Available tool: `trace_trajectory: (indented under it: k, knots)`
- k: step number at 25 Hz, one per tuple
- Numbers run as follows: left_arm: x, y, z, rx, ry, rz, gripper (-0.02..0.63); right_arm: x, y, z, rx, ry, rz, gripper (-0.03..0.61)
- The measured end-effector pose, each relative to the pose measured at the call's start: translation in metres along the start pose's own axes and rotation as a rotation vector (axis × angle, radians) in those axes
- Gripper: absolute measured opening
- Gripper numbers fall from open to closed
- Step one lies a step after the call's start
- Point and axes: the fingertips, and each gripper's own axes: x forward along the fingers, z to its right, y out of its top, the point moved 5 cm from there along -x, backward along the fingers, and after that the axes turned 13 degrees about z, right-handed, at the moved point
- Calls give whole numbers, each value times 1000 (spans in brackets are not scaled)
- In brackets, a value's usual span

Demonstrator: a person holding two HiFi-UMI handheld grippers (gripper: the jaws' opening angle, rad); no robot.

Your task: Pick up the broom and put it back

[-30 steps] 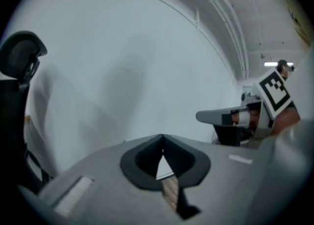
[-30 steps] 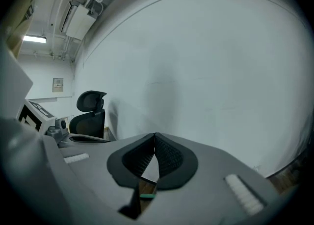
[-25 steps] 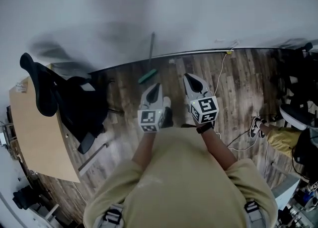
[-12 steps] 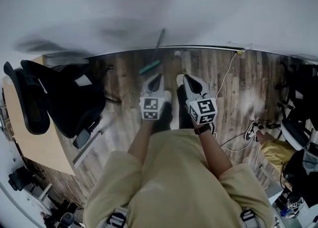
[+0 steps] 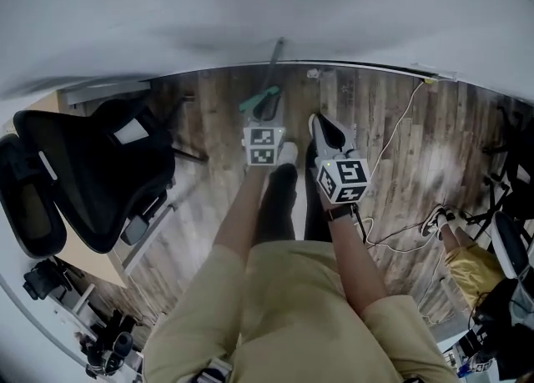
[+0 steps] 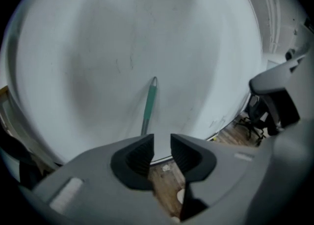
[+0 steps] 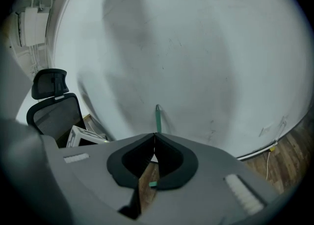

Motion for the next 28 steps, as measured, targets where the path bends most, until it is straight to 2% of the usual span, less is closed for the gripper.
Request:
trace_trajectory:
  k: [3, 5, 9, 11, 14, 21, 28]
  knots:
    - [28, -11, -12, 7, 26, -10, 149, -1, -11, 9, 13, -3, -17, 6]
    - [43, -14, -19, 14, 33, -19, 212, -2, -20, 17, 18, -1, -37, 6]
    - [76, -17, -31, 35, 54, -21, 244, -6, -31, 34, 23, -1, -58, 6]
    - [90, -15, -40, 7, 82, -15, 244, -7, -33, 38, 21, 3, -59, 6]
    - [105, -17, -47, -26, 110, -15, 222, -9, -33, 44, 6, 7, -63, 6]
    - [126, -9, -48, 94, 91, -40, 89, -13, -31, 49, 24, -5, -57, 6]
    - [104, 11, -25, 86, 77, -106, 84, -15, -7, 52, 53, -48, -17, 6]
